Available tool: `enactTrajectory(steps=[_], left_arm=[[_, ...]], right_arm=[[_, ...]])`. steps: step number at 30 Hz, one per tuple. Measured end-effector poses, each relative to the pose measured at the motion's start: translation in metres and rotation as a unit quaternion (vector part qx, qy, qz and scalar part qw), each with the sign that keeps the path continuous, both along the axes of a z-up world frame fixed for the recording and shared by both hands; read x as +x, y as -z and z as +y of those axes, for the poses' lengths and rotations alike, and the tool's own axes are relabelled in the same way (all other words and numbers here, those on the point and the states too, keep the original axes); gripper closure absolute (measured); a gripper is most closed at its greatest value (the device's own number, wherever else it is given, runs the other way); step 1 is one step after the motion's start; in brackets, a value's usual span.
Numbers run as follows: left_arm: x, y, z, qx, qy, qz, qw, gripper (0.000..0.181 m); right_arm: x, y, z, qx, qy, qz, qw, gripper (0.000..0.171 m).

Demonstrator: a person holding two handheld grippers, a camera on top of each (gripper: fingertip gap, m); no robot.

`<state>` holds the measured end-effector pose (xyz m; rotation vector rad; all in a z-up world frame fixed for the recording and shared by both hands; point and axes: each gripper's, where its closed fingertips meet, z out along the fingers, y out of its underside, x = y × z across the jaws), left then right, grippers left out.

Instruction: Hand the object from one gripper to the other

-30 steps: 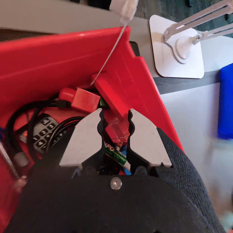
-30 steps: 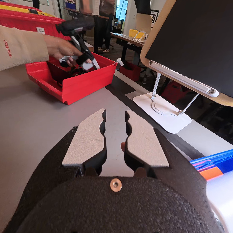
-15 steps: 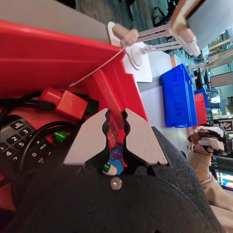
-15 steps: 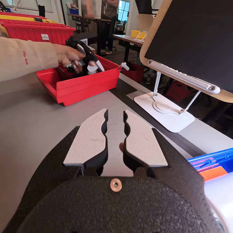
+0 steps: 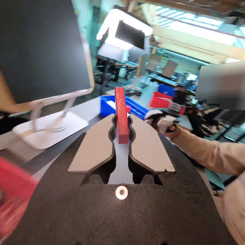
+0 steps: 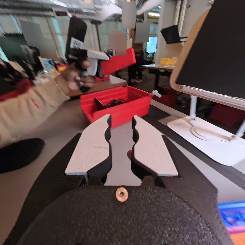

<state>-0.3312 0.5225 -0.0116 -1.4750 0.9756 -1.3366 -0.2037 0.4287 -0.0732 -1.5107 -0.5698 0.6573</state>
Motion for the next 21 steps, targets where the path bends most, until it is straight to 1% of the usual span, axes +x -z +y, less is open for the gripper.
enactTrajectory(steps=[3,4,5,6,7,8,9,10,12,14,15,18,20,21], left_arm=[[0.037,-0.009,-0.075,0.039,0.094,-0.040,0.994,0.166],[0.050,-0.010,-0.096,0.045,0.119,-0.050,0.991,0.166],[0.063,-0.009,-0.114,0.046,0.143,-0.050,0.987,0.166],[0.075,-0.005,-0.130,0.050,0.167,-0.044,0.984,0.166],[0.085,-0.003,-0.144,0.055,0.189,-0.043,0.980,0.165],[0.090,-0.002,-0.154,0.054,0.203,-0.049,0.976,0.166],[0.092,-0.002,-0.159,0.046,0.213,-0.057,0.974,0.166],[0.092,-0.001,-0.162,0.042,0.223,-0.056,0.972,0.166],[0.091,0.010,-0.161,0.055,0.218,-0.031,0.974,0.152],[0.090,0.023,-0.164,0.081,0.214,0.000,0.973,0.154],[0.092,0.028,-0.168,0.089,0.219,0.015,0.971,0.153],[0.100,0.042,-0.185,0.104,0.247,0.050,0.962,0.153],[0.106,0.047,-0.188,0.117,0.241,0.059,0.962,0.163],[0.108,0.048,-0.190,0.117,0.242,0.059,0.961,0.164]], right_arm=[[-0.015,-0.026,-0.018,-0.007,-0.078,0.112,0.991,0.125],[-0.018,-0.034,-0.024,-0.009,-0.101,0.138,0.985,0.118],[-0.022,-0.042,-0.031,-0.008,-0.122,0.161,0.979,0.115],[-0.026,-0.052,-0.040,-0.001,-0.145,0.186,0.972,0.119],[-0.030,-0.061,-0.048,0.010,-0.164,0.204,0.965,0.132],[-0.032,-0.067,-0.054,0.022,-0.170,0.206,0.963,0.151],[-0.033,-0.073,-0.062,0.045,-0.178,0.194,0.964,0.155],[-0.033,-0.074,-0.066,0.051,-0.178,0.159,0.970,0.155],[-0.029,-0.074,-0.073,0.061,-0.175,0.087,0.979,0.155],[-0.023,-0.070,-0.078,0.028,-0.187,0.040,0.981,0.155],[-0.020,-0.068,-0.078,0.020,-0.178,0.022,0.984,0.155],[-0.019,-0.062,-0.082,-0.016,-0.181,-0.004,0.983,0.155],[-0.024,-0.059,-0.084,-0.041,-0.185,-0.012,0.982,0.155],[-0.028,-0.060,-0.086,-0.041,-0.190,-0.012,0.981,0.155]])
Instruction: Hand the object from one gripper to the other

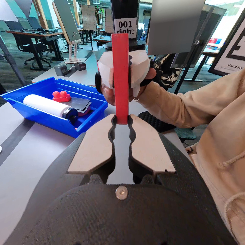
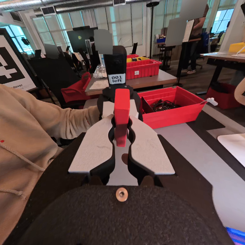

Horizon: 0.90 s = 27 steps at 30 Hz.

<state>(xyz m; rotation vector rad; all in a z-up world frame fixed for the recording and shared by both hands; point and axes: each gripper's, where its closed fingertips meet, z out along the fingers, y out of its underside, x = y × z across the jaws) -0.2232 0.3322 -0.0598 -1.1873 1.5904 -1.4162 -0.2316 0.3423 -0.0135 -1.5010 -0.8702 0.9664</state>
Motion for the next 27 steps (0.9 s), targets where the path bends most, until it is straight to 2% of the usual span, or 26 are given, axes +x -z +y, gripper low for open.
enactTrajectory(steps=[5,7,9,10,12,14,16,20,22,23,24,27], left_arm=[[-0.002,-0.025,-0.005,-0.046,0.014,-0.069,0.996,0.165],[-0.005,-0.036,0.001,-0.059,0.001,-0.102,0.993,0.165],[-0.008,-0.041,0.005,-0.061,-0.011,-0.117,0.991,0.165],[-0.007,-0.040,0.004,-0.056,-0.010,-0.112,0.992,0.165],[-0.006,-0.037,0.002,-0.046,-0.010,-0.106,0.993,0.165],[-0.008,-0.036,0.001,-0.044,0.000,-0.103,0.994,0.164],[-0.017,-0.044,0.008,-0.053,0.000,-0.114,0.992,0.149],[-0.031,-0.060,0.009,-0.059,0.002,-0.133,0.989,0.143],[-0.025,-0.054,0.002,-0.028,-0.004,-0.116,0.993,0.144],[-0.022,-0.048,-0.001,-0.013,-0.003,-0.100,0.995,0.149],[-0.020,-0.043,-0.003,0.004,-0.006,-0.087,0.996,0.164],[-0.018,-0.038,0.001,0.028,-0.021,-0.063,0.997,0.164]], right_arm=[[-0.003,-0.026,-0.004,0.047,0.015,0.065,0.997,0.154],[0.001,-0.028,-0.001,0.070,0.025,0.075,0.994,0.137],[-0.005,-0.020,-0.004,0.058,0.001,0.066,0.996,0.130],[-0.010,-0.016,-0.003,0.059,-0.001,0.061,0.996,0.131],[-0.018,-0.009,0.004,0.078,0.020,0.039,0.996,0.154],[-0.021,-0.008,0.002,0.083,0.014,0.032,0.996,0.155],[-0.019,-0.007,0.000,0.082,0.009,0.018,0.996,0.155],[-0.019,0.001,-0.003,0.067,-0.001,-0.009,0.998,0.155],[-0.030,0.013,-0.002,0.063,-0.010,-0.033,0.997,0.155],[-0.036,0.018,-0.002,0.058,-0.015,-0.038,0.997,0.155],[-0.041,0.023,-0.001,0.053,-0.016,-0.044,0.998,0.155],[-0.043,0.029,0.004,0.052,-0.007,-0.053,0.997,0.155]])
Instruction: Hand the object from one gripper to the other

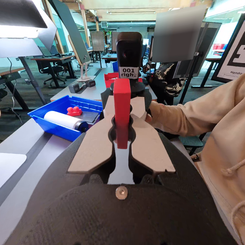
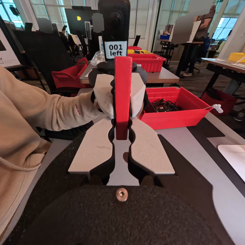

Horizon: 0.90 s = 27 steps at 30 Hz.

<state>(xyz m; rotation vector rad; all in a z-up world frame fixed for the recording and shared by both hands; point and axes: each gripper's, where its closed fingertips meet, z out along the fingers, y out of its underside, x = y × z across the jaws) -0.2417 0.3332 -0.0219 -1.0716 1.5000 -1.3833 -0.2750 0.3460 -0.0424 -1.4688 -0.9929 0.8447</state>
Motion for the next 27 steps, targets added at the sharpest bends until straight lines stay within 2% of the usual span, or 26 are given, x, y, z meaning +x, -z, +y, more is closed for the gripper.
enactTrajectory(steps=[1,3,5,8,10,11,14,16,20,22,23,27], left_arm=[[-0.001,-0.002,0.002,-0.005,-0.004,0.002,1.000,0.164],[-0.006,-0.003,0.007,-0.011,-0.006,0.005,1.000,0.164],[-0.006,0.003,0.009,-0.012,-0.006,0.024,1.000,0.164],[0.002,0.017,0.001,-0.009,0.012,0.050,0.999,0.164],[0.009,0.024,-0.005,-0.007,0.020,0.062,0.998,0.164],[0.010,0.027,-0.006,-0.005,0.021,0.066,0.998,0.164],[0.006,0.023,-0.005,-0.006,0.025,0.054,0.998,0.163],[-0.002,0.009,0.001,-0.014,0.019,0.021,1.000,0.149],[-0.015,-0.014,0.008,-0.031,0.005,-0.023,0.999,0.150],[-0.010,-0.006,0.004,-0.018,0.004,-0.003,1.000,0.155],[-0.008,-0.001,0.000,-0.012,0.012,0.010,1.000,0.165],[-0.007,0.004,0.005,0.001,-0.002,0.034,0.999,0.165]], right_arm=[[0.003,0.000,0.001,0.003,0.002,-0.002,1.000,0.154],[0.015,-0.005,0.001,0.013,0.009,-0.006,1.000,0.138],[0.028,-0.020,-0.002,0.024,0.013,0.022,0.999,0.134],[0.028,-0.034,-0.006,0.025,0.006,0.063,0.998,0.136],[0.018,-0.024,-0.006,0.025,0.001,0.039,0.999,0.143],[0.014,-0.018,-0.004,0.026,0.003,0.025,0.999,0.154],[0.012,-0.019,-0.004,0.016,-0.004,0.038,0.999,0.155],[0.017,-0.025,-0.007,0.017,-0.013,0.052,0.998,0.155],[0.023,-0.018,-0.007,0.012,-0.015,0.030,0.999,0.155],[0.014,-0.011,-0.007,0.005,-0.024,0.020,1.000,0.155],[0.008,-0.006,-0.007,0.002,-0.026,0.014,1.000,0.155],[0.003,0.004,0.001,-0.004,-0.012,0.003,1.000,0.155]])
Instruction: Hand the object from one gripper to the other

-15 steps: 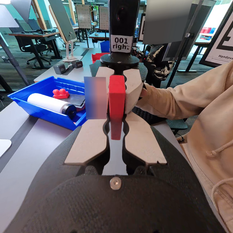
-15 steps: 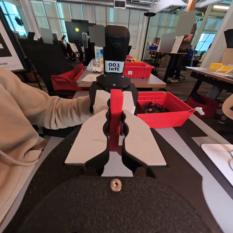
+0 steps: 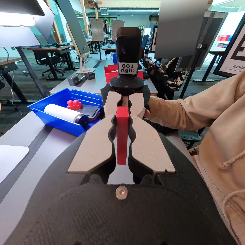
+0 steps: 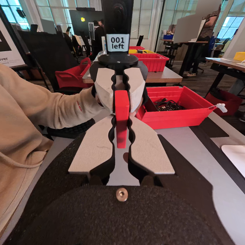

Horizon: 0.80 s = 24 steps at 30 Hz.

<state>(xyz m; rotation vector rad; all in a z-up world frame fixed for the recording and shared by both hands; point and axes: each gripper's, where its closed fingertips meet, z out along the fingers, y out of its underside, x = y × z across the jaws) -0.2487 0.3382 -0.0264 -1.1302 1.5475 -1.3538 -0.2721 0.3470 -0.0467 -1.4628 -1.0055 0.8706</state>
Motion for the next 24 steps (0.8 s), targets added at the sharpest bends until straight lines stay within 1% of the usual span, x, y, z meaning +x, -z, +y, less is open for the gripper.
enactTrajectory(steps=[1,3,5,6,7,8,9,10,12,13,14,16,18,20,22,23,24], left_arm=[[-0.002,-0.002,0.003,-0.001,-0.004,-0.004,1.000,0.165],[-0.004,-0.006,0.012,-0.011,-0.019,-0.019,1.000,0.165],[-0.007,-0.018,0.028,-0.039,-0.054,-0.069,0.995,0.165],[-0.009,-0.028,0.037,-0.069,-0.069,-0.107,0.989,0.165],[-0.013,-0.038,0.045,-0.106,-0.077,-0.143,0.981,0.165],[-0.018,-0.046,0.053,-0.141,-0.091,-0.178,0.970,0.165],[-0.023,-0.052,0.064,-0.170,-0.114,-0.213,0.955,0.165],[-0.028,-0.056,0.073,-0.195,-0.140,-0.246,0.939,0.164],[-0.035,-0.060,0.085,-0.241,-0.171,-0.295,0.908,0.164],[-0.036,-0.059,0.086,-0.265,-0.172,-0.307,0.898,0.165],[-0.035,-0.058,0.086,-0.291,-0.167,-0.314,0.888,0.165],[-0.031,-0.056,0.082,-0.347,-0.142,-0.321,0.870,0.165],[-0.026,-0.055,0.075,-0.390,-0.112,-0.321,0.856,0.165],[-0.022,-0.055,0.066,-0.407,-0.096,-0.317,0.851,0.165],[-0.018,-0.058,0.058,-0.411,-0.080,-0.314,0.852,0.165],[-0.018,-0.060,0.055,-0.408,-0.069,-0.311,0.856,0.165],[-0.017,-0.062,0.052,-0.393,-0.056,-0.303,0.866,0.164]], right_arm=[[0.002,-0.001,0.001,0.005,0.005,0.000,1.000,0.154],[0.012,-0.010,0.004,0.019,0.022,0.012,1.000,0.145],[0.024,-0.022,0.006,0.023,0.032,0.044,0.998,0.143],[0.029,-0.028,0.007,0.025,0.038,0.063,0.997,0.140],[0.031,-0.030,0.009,0.029,0.045,0.074,0.996,0.138],[0.032,-0.030,0.013,0.036,0.059,0.078,0.995,0.131],[0.033,-0.031,0.021,0.053,0.090,0.081,0.991,0.123],[0.035,-0.033,0.031,0.081,0.136,0.087,0.984,0.119],[0.036,-0.037,0.045,0.165,0.237,0.089,0.953,0.113],[0.036,-0.036,0.048,0.213,0.282,0.068,0.933,0.111],[0.032,-0.034,0.048,0.262,0.315,0.034,0.912,0.106],[0.023,-0.034,0.042,0.351,0.346,-0.029,0.869,0.101],[0.018,-0.035,0.036,0.410,0.353,-0.072,0.838,0.102],[0.017,-0.037,0.032,0.438,0.351,-0.094,0.822,0.110],[0.019,-0.044,0.024,0.457,0.343,-0.092,0.815,0.137],[0.020,-0.047,0.021,0.462,0.330,-0.097,0.817,0.137],[0.022,-0.050,0.019,0.456,0.315,-0.104,0.826,0.137]])
